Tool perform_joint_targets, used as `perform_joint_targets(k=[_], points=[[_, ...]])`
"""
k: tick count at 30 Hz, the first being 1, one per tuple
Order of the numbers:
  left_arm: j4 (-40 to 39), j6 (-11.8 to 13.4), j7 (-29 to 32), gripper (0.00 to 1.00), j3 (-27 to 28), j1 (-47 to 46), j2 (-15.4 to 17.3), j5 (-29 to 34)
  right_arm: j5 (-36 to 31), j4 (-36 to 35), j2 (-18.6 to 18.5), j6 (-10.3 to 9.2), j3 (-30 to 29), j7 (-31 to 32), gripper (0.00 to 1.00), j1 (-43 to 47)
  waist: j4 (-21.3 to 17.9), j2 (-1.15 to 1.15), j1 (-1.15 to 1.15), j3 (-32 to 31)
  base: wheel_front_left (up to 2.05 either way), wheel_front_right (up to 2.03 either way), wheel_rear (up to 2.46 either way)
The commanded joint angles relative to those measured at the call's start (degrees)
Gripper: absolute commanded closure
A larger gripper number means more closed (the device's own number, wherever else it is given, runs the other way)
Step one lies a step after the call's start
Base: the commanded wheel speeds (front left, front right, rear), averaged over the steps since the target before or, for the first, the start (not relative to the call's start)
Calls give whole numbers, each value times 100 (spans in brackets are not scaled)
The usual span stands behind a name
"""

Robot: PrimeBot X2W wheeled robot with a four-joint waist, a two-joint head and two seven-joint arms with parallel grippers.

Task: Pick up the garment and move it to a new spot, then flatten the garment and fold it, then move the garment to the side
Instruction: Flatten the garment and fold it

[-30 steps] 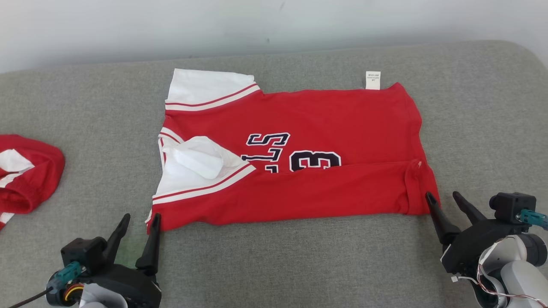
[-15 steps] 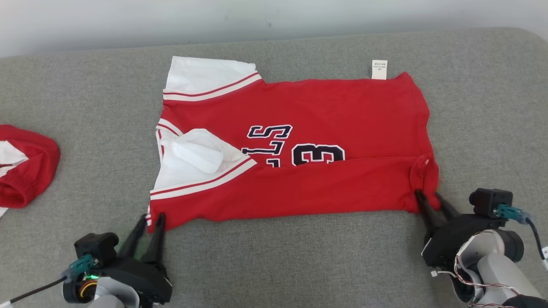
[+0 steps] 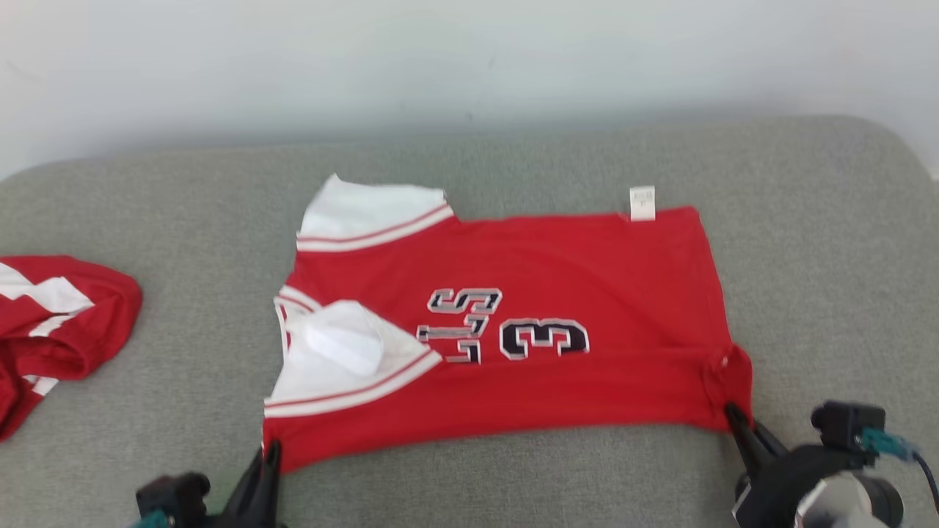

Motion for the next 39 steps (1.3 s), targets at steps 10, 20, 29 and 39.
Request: perform_joint_targets(k=[10, 20, 29, 39], points=[[-1257, 559, 61, 100, 57, 1327, -73, -47, 93, -784, -121, -14, -514, 298, 100, 1283, 209, 0, 0, -414, 0, 0, 0], [-1933, 830, 59, 0, 123, 1711, -37, 100, -415, -1495, 150, -14, -1010, 625, 0, 1651, 174, 0, 0, -414, 0, 0, 0], [-2794, 1234, -27, 0, 885, 1724, -3, 1234, -1063, -2258, 270, -14, -1288, -12, 0, 1473, 153, 0, 0, -622, 0, 0, 0], [-2992, 1304, -30, 0, 1270, 1531, 272, 2314, -1928, -2338, 618, -14, -1191, -833, 0, 1214, 133, 0, 0, -735, 0, 0, 0]])
